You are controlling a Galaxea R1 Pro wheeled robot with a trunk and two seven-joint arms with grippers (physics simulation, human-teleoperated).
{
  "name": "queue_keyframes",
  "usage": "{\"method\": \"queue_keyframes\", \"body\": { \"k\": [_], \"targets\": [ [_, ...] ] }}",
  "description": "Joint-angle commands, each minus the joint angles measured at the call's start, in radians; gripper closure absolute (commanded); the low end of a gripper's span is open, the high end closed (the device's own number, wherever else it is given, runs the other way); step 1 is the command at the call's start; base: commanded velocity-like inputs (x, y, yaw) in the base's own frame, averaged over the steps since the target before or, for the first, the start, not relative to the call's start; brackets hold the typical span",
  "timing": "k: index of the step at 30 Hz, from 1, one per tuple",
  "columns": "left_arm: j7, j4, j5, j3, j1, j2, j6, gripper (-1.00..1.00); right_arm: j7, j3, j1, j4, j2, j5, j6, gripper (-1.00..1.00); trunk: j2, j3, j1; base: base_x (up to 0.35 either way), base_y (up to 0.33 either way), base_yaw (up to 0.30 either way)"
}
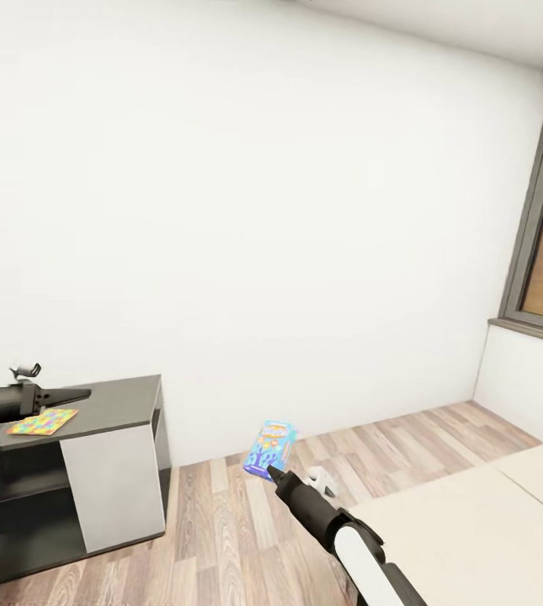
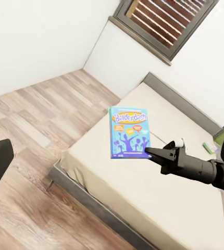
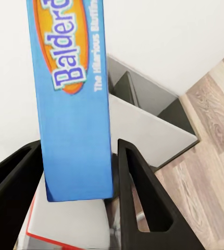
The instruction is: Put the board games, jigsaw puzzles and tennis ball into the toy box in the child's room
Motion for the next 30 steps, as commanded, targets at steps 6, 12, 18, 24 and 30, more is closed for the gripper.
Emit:
{"method": "queue_keyframes", "body": {
  "k": [6,12,18,24,30],
  "targets": [
    [-0.004,0.0,-0.001,0.0,0.0,0.0,0.011,-1.0,-0.008,0.001,0.0,-0.002,0.0,-0.01,0.002,1.0,-0.001,0.003,0.0,0.0,0.0,0.269],
    [-0.004,0.0,-0.001,0.0,0.0,0.0,0.011,-1.0,-0.008,0.001,0.0,-0.002,-0.001,-0.01,0.002,1.0,-0.001,0.006,0.0,0.0,0.0,0.27],
    [-0.004,0.0,-0.001,0.0,0.0,0.0,0.01,-1.0,-0.008,0.001,0.0,-0.001,-0.001,-0.01,0.002,1.0,-0.001,0.007,0.0,0.121,0.0,0.119],
    [-0.004,0.0,-0.001,0.0,0.0,0.0,0.011,-1.0,-0.008,0.001,0.0,-0.002,-0.001,-0.01,0.002,1.0,-0.001,0.007,0.0,0.213,0.0,0.013],
    [-0.004,0.0,-0.001,0.0,0.0,0.0,0.01,-1.0,-0.008,0.001,0.0,-0.002,-0.001,-0.01,0.001,1.0,-0.001,0.007,0.0,0.105,0.0,0.0]
  ]
}}
